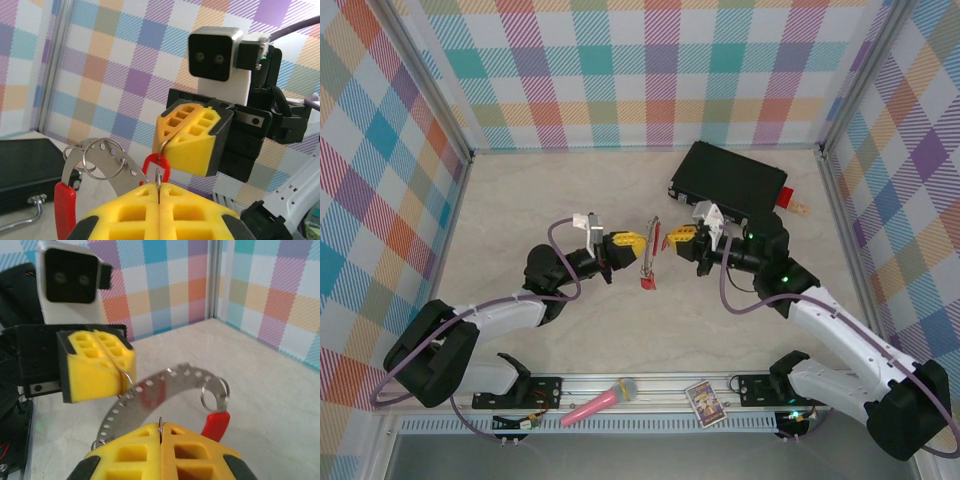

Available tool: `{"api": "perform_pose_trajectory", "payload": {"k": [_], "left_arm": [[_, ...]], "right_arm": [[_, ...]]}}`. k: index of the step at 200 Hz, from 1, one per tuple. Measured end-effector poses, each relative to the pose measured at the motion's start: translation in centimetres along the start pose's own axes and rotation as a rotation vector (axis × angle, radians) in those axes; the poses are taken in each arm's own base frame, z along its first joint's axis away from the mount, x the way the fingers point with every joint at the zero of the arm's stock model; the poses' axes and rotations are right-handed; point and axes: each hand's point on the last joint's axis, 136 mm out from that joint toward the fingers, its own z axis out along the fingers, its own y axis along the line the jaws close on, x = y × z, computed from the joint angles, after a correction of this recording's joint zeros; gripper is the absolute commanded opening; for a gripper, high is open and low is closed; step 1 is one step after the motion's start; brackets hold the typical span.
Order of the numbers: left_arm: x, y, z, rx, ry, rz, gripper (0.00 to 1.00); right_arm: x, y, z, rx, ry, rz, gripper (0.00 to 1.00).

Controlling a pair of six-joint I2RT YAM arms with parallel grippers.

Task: Put the keys on the keyring

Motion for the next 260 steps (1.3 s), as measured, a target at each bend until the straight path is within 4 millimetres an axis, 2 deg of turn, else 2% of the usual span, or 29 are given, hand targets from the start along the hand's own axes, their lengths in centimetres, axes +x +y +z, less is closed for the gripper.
{"api": "perform_pose_trajectory", "payload": {"k": [17,34,98,128,173,206,260], "left_arm": [[-0.5,-0.1,-0.1,-0.009,-0.017,0.021,0.0],[-0.7,0.1,-0.1,-0.019,-0.023,0.032,0.0],[-0.5,0.0,-1.0,-0.05,-0.035,0.048,0.0],[-1.1,-0.3,-1.4,-0.059,-0.056,0.073,0.0],[-2.0,-0.9,-2.0,-0.066,-0.081,0.103,0.0],[-2.8,-1.4,-2.5,-0.077,-0.102,0.133,0.0],[-2.6,-1.2,-2.6,-0.088,-0.1,0.14,0.0]], "right_arm": [[0.5,-0.3,-0.3,0.028,0.037,0.025,0.0],[2.3,-0.7,-0.7,0.067,0.109,0.072,0.0],[12.3,-3.1,-1.7,0.234,0.586,0.331,0.0],[15.6,-3.1,-2.1,0.246,0.773,0.418,0.0],[18.5,-3.6,-1.2,0.237,0.963,0.512,0.0],[20.1,-3.2,-1.7,0.229,1.042,0.551,0.0],[22.8,-3.2,-1.5,0.222,1.157,0.611,0.0]]}}
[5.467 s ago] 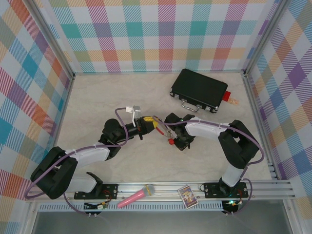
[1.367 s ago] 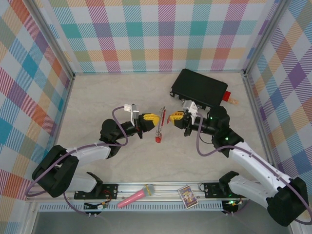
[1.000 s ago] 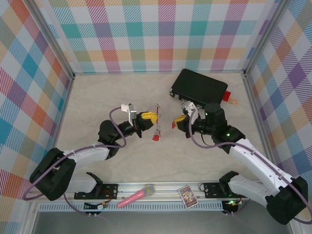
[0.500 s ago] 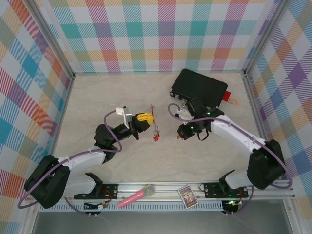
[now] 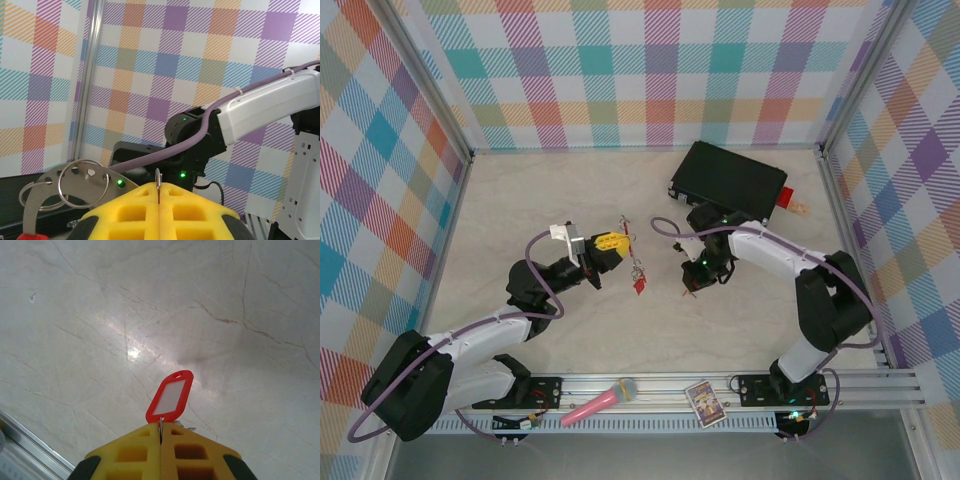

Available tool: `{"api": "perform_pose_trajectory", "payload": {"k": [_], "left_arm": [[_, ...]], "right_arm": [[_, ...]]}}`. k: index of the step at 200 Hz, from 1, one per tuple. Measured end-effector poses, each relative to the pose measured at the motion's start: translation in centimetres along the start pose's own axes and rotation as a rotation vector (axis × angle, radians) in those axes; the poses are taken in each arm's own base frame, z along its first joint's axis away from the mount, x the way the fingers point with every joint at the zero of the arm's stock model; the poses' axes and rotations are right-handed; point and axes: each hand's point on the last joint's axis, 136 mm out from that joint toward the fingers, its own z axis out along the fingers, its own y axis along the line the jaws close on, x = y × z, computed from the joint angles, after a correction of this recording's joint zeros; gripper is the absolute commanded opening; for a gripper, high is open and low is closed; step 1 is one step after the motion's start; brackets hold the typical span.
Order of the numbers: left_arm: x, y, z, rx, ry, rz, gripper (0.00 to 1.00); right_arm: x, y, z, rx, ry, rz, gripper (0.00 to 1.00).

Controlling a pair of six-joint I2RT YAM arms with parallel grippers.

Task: Put the keys on the keyring

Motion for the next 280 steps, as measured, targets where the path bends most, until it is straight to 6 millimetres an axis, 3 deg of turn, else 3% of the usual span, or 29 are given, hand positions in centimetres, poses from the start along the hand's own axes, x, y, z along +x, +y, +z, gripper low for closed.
{"api": "perform_pose_trajectory", "payload": {"k": [36,101,144,166,219,280], "left_arm": [[0.0,0.1,0.0,-0.003,-0.001,0.004,0.0],[0.0,0.1,0.0,-0.007,-0.002,0.006,0.0],[0.0,0.1,0.0,-0.008,-0.002,0.006,0.0],[0.1,0.2,0.0,-0.008,0.0,0.005,0.0],[0.2,0.2,0.0,-0.011,0.002,0.004,0.0],[0.4,0.3,0.1,-0.012,0.006,0.001,0.0]], "right_arm": [[-1.6,-0.6,1.8,0.003,0.037,0.026,0.0],[-5.6,-1.3,3.0,0.019,0.013,0.03,0.0],[-6.7,-2.1,5.3,0.026,0.059,0.079,0.0],[-7.0,-2.1,5.2,0.028,0.054,0.086,0.0],[-6.2,-1.3,5.7,0.038,0.072,0.053,0.0],[-1.4,-0.9,5.4,0.075,0.137,0.026,0.0]]}}
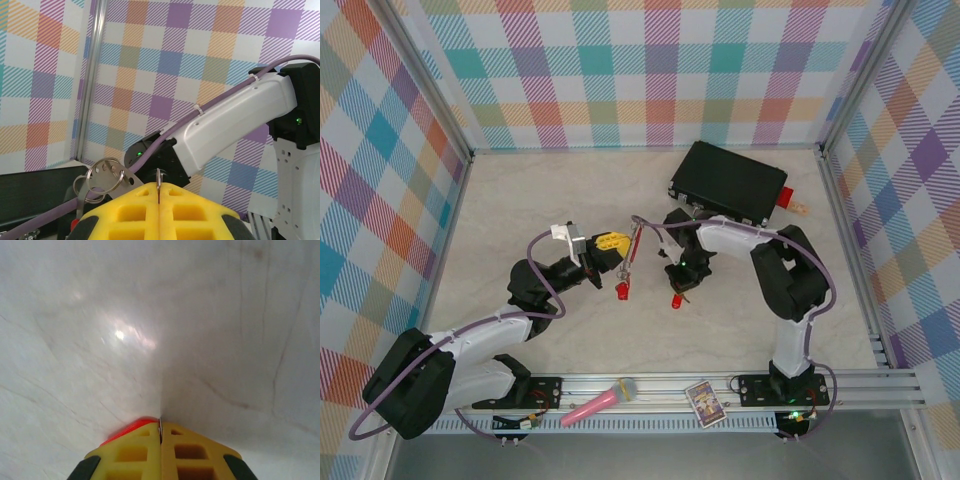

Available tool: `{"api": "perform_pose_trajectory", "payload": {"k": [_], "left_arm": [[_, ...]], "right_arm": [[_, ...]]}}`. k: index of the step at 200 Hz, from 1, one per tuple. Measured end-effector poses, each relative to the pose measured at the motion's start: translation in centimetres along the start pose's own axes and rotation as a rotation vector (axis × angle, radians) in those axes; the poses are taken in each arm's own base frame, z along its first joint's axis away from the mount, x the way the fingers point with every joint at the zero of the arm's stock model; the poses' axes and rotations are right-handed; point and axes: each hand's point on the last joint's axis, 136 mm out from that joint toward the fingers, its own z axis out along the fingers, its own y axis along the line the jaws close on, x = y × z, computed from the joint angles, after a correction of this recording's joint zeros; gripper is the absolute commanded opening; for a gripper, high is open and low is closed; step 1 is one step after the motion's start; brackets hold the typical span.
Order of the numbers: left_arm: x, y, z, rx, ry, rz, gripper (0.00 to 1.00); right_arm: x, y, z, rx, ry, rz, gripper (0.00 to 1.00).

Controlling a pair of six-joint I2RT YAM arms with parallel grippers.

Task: Put the keys on the keyring

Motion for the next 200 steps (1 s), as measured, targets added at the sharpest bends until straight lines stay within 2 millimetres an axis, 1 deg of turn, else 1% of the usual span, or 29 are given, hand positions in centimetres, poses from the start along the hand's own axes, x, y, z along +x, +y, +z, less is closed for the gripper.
{"api": "perform_pose_trajectory", "payload": {"k": [5,12,31,58,89,115,137,182,200], "left_arm": [[0.0,0.0,0.0,0.0,0.001,0.0,0.0],[0.1,0.0,0.0,0.0,0.001,-0.001,0.0],[0.2,0.1,0.0,-0.001,0.005,-0.004,0.0],[0.2,0.1,0.0,-0.001,0.006,-0.004,0.0],[0.2,0.1,0.0,-0.001,0.006,-0.004,0.0],[0.2,0.1,0.0,-0.001,0.006,-0.004,0.0],[0.2,0.1,0.0,-0.001,0.006,-0.004,0.0],[0.2,0.1,0.0,-0.001,0.006,-0.004,0.0],[0.2,0.1,0.0,-0.001,0.006,-0.004,0.0]], "right_arm": [[0.2,0.0,0.0,0.001,0.003,0.001,0.02],[0.5,-0.1,0.0,0.003,0.004,0.001,0.08],[0.7,-0.1,0.0,0.004,0.007,0.003,0.12],[0.6,-0.1,0.0,-0.001,0.001,0.019,0.22],[0.2,-0.2,-1.1,-0.031,-0.034,0.042,0.27],[-0.1,0.1,-2.0,-0.054,-0.061,0.052,0.28],[-0.1,0.0,-2.0,-0.058,-0.061,0.061,0.3],[-0.1,0.4,-2.0,-0.071,-0.059,0.052,0.39],[0.0,0.7,-2.0,-0.054,-0.06,0.027,0.4]]}}
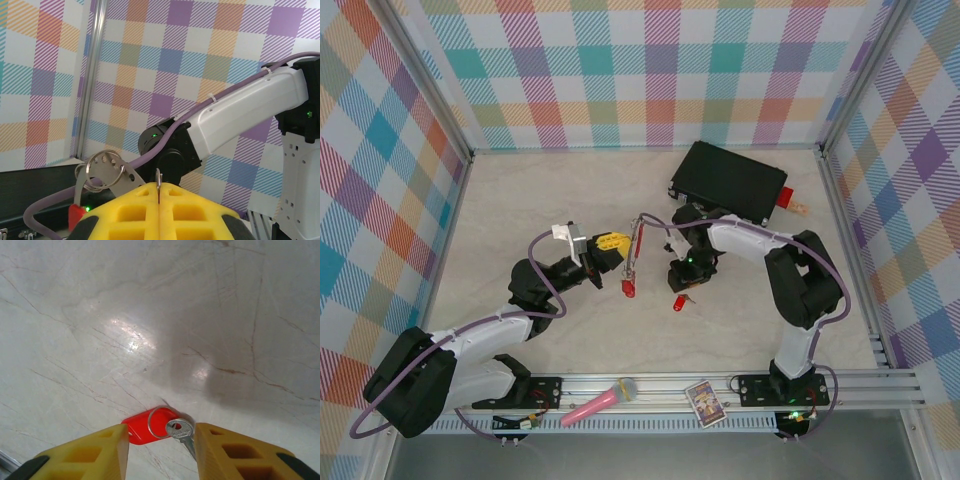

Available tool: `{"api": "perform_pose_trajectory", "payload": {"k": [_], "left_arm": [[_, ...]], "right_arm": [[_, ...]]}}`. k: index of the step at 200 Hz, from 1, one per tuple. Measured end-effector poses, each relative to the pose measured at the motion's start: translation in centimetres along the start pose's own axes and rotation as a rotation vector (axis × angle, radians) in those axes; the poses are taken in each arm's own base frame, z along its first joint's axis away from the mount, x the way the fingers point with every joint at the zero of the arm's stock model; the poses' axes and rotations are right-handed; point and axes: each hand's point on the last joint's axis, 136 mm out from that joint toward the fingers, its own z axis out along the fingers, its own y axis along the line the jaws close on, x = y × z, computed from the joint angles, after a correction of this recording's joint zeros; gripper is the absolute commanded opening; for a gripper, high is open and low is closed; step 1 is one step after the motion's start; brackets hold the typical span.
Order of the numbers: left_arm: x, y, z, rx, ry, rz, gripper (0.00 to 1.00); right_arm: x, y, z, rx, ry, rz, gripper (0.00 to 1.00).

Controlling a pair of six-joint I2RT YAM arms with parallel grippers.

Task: Put the keys on the keyring

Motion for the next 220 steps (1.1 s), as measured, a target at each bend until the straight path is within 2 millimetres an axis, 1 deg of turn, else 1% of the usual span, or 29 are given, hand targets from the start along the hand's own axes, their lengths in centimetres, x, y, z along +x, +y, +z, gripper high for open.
{"api": "perform_pose_trajectory", "payload": {"k": [17,50,91,136,157,182,220], "left_arm": [[0.0,0.1,0.0,-0.003,-0.001,0.0,0.0],[-0.2,0.4,-0.2,-0.031,-0.008,0.003,0.0],[-0.4,0.8,-0.8,-0.076,-0.024,0.02,0.0],[-0.4,1.0,-0.8,-0.087,-0.021,0.023,0.0],[-0.1,1.1,-0.8,-0.091,-0.01,0.017,0.0],[-0.1,1.1,-0.8,-0.092,-0.01,0.016,0.0],[-0.8,1.2,-1.4,-0.122,-0.033,0.032,0.0]], "right_arm": [[0.1,0.3,0.0,0.022,-0.002,-0.036,0.4],[0.3,0.3,0.2,0.072,0.002,-0.082,0.37],[1.1,-0.3,0.8,0.128,0.025,-0.109,0.35],[0.9,-0.7,0.8,0.15,0.018,-0.127,0.33],[0.9,-0.6,0.8,0.149,0.019,-0.128,0.34],[0.9,-0.5,1.0,0.143,0.017,-0.129,0.4],[1.1,-0.7,1.3,0.119,0.001,-0.11,0.4]]}}
